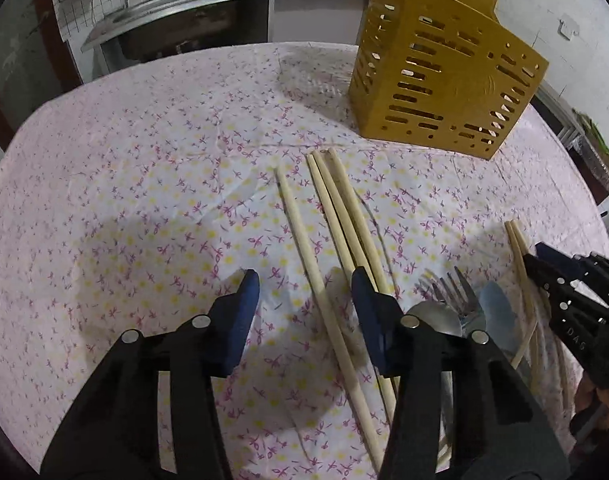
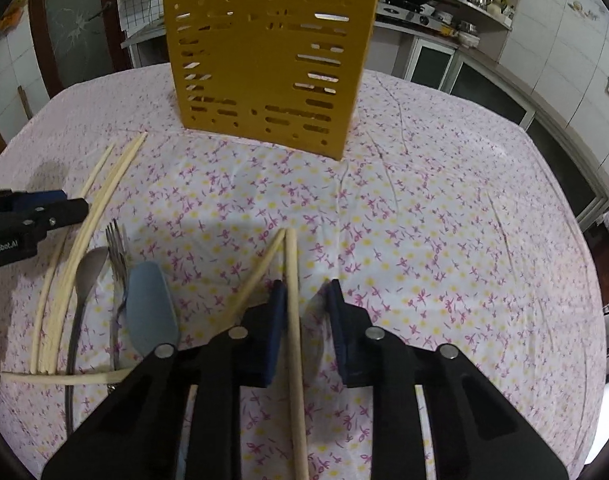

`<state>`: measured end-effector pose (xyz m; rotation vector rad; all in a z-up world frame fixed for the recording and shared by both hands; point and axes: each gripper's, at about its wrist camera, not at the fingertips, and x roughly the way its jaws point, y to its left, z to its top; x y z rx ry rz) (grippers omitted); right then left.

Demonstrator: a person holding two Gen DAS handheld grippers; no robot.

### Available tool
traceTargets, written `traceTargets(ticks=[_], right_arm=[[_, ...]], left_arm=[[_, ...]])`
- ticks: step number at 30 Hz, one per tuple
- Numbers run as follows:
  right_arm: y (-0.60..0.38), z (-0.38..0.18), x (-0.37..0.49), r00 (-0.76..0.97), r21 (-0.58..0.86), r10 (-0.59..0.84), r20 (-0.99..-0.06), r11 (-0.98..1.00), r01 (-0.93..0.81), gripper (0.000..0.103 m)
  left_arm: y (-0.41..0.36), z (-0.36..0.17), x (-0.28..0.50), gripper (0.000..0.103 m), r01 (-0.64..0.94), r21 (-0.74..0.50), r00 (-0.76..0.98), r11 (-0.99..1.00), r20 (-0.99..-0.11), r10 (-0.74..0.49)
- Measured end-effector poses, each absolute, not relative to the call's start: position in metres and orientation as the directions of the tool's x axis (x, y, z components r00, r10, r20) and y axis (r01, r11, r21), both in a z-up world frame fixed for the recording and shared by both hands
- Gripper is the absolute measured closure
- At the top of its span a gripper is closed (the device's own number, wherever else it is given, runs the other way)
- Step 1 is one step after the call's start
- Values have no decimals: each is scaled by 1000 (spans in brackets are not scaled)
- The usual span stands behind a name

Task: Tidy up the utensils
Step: 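Close the left tool on one wooden chopstick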

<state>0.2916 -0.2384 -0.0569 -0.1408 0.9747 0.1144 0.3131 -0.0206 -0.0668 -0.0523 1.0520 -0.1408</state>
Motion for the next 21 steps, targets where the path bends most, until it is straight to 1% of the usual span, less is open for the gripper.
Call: traceTargets(ticks=[7,8,9,11,13,17,21], right_arm=[[-249,-60,290,574,4,85,-815,990,-142,81],[-250,-61,289,576,6,87,-813,990,-141,81],[-250,-61,287,579,11,91,-810,990,-140,81],[-251,-62,287,582,20,98,-807,990,-140,81],[-252,-62,286,584,30,104,-805,990,-135,81],[-254,-63,287,590,27,97,-802,992,-127,81],[-253,-62,287,593,35,94,-800,993,-110,81]], left_arm=[[-18,-67,321,57,95,-141,475,985,-864,-169],[-17,-67,320,60,92,-140,476,986,-864,-167],[-15,-66,319,66,89,-140,474,986,-865,-166],[-14,-67,318,75,84,-103,477,991,-869,-130],[-16,-68,318,75,88,-97,481,991,-867,-127],[-30,-70,320,74,102,-15,507,995,-859,-65],[-36,-70,321,75,115,15,520,993,-853,-47]])
